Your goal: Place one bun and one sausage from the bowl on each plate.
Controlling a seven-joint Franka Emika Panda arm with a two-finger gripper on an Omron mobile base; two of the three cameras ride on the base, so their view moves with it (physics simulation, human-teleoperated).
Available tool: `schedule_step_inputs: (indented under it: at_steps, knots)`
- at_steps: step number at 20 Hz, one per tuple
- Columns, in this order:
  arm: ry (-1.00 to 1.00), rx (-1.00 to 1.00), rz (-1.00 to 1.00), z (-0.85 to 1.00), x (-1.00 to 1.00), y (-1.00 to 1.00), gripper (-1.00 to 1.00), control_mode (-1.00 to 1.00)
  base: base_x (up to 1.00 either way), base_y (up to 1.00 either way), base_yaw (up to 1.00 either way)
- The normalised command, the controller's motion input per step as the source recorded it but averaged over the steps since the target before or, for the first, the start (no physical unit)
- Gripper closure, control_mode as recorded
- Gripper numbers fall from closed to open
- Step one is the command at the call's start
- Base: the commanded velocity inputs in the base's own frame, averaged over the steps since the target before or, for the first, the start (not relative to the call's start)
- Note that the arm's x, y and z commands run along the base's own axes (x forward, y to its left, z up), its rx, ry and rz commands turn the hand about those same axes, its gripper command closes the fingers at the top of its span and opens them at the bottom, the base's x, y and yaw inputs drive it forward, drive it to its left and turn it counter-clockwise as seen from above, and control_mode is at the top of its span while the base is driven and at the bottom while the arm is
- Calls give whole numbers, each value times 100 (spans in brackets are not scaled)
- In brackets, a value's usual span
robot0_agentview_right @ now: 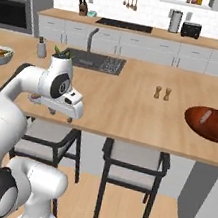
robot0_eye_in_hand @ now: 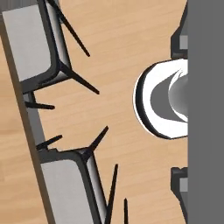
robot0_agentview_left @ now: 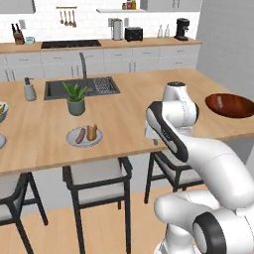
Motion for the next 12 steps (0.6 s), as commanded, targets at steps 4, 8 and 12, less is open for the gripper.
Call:
schedule_step_inputs:
  at_steps: [4,8,12]
  knots:
    - [0,0,0,0,0,0,-100,100,80,-100,0]
    - [0,0,0,0,0,0,-100,100,60,-100,0]
    - [0,0,0,0,0,0,-100,100,34,-100,-1]
